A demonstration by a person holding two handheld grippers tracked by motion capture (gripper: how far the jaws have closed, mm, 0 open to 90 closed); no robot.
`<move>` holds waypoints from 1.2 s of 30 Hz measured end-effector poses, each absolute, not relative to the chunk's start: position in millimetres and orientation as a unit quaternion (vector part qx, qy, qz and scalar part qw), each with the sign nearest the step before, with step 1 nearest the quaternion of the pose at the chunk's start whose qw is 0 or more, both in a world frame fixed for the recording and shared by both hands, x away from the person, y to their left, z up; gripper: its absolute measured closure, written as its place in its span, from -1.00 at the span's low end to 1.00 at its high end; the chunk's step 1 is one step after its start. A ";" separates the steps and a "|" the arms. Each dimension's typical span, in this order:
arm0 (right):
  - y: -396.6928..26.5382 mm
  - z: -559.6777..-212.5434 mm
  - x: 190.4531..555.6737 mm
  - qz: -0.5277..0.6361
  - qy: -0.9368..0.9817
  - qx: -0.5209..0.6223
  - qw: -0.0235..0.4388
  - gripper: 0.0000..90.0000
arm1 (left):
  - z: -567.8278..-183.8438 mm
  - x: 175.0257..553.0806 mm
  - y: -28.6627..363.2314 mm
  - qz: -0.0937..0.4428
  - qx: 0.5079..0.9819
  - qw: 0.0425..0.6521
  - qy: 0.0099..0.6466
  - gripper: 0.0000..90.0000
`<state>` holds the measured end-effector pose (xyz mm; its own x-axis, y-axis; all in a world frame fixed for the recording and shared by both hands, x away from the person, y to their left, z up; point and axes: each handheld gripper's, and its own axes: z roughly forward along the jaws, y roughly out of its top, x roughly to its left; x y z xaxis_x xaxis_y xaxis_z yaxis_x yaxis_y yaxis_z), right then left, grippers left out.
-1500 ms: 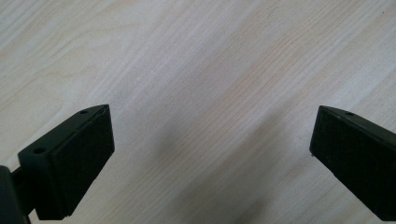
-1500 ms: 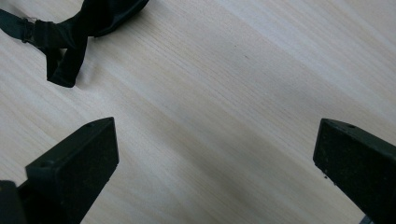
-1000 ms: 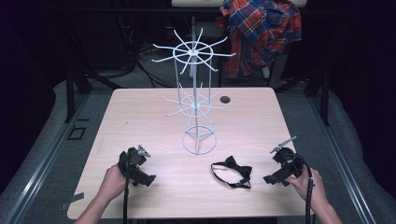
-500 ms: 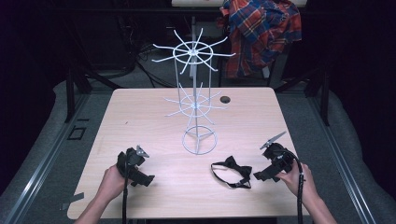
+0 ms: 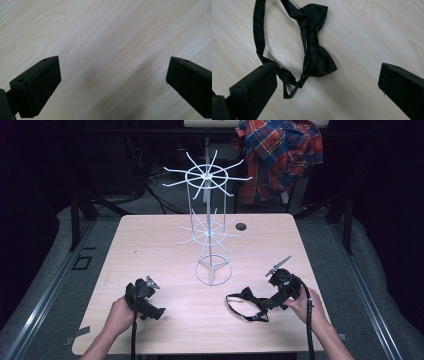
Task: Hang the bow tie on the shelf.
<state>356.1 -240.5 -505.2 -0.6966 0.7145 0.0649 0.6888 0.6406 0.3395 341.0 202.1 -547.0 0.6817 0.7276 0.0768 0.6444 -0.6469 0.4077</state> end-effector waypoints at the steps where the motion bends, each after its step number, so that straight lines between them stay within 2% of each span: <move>1: -237.4 -505.6 356.7 0.174 0.905 0.386 0.039 -0.94 | -547.3 341.4 201.8 0.117 0.900 0.176 0.381 -1.00; 7: -226.3 -514.9 362.0 0.174 0.904 0.389 0.034 -0.80 | -547.2 341.8 197.8 0.113 0.903 0.178 0.375 -1.00; 9: -218.3 -521.2 363.7 0.172 0.906 0.387 0.032 -0.53 | -546.9 341.3 197.1 0.114 0.902 0.178 0.376 -1.00; 10: -218.3 -521.2 363.7 0.172 0.906 0.387 0.032 -0.53 | -546.5 341.1 197.1 0.114 0.903 0.178 0.374 -1.00; 11: -212.1 -525.4 364.9 0.168 0.906 0.388 0.025 -0.28 | -546.3 340.9 197.3 0.115 0.903 0.178 0.374 -1.00; 12: -212.1 -525.4 364.9 0.168 0.906 0.388 0.025 -0.28 | -546.3 341.0 197.6 0.115 0.903 0.178 0.374 -1.00; 14: -205.7 -529.4 364.2 0.161 0.908 0.388 0.019 -0.15 | -546.9 341.6 198.1 0.112 0.903 0.177 0.375 -1.00; 16: -197.8 -533.3 363.1 0.149 0.911 0.383 0.032 0.01 | -547.5 341.9 197.8 0.112 0.903 0.177 0.376 -1.00; 18: -195.8 -534.4 363.6 0.141 0.913 0.381 0.038 0.05 | -546.9 341.3 196.8 0.112 0.903 0.178 0.374 -1.00; 20: -191.9 -538.3 364.6 0.129 0.914 0.380 0.052 0.20 | -546.5 341.0 196.2 0.113 0.904 0.179 0.371 -1.00; 22: -190.1 -540.9 364.4 0.121 0.915 0.381 0.058 0.25 | -546.6 341.0 196.1 0.113 0.905 0.179 0.370 -1.00; 25: -190.3 -541.2 364.0 0.115 0.914 0.383 0.067 0.43 | -546.8 341.5 196.9 0.111 0.905 0.179 0.370 -1.00; 28: -191.5 -541.6 364.3 0.115 0.914 0.384 0.067 0.41 | -546.6 341.5 196.7 0.111 0.904 0.180 0.370 -1.00; 31: -195.0 -541.0 364.4 0.120 0.909 0.393 0.076 0.28 | -545.2 340.9 195.2 0.112 0.906 0.180 0.366 -1.00; 33: -195.3 -540.9 364.6 0.118 0.908 0.394 0.074 0.26 | -545.0 340.3 194.6 0.112 0.905 0.182 0.367 -1.00; 36: -195.2 -545.1 364.0 0.110 0.911 0.390 0.074 0.33 | -544.0 339.3 194.3 0.115 0.906 0.182 0.365 -1.00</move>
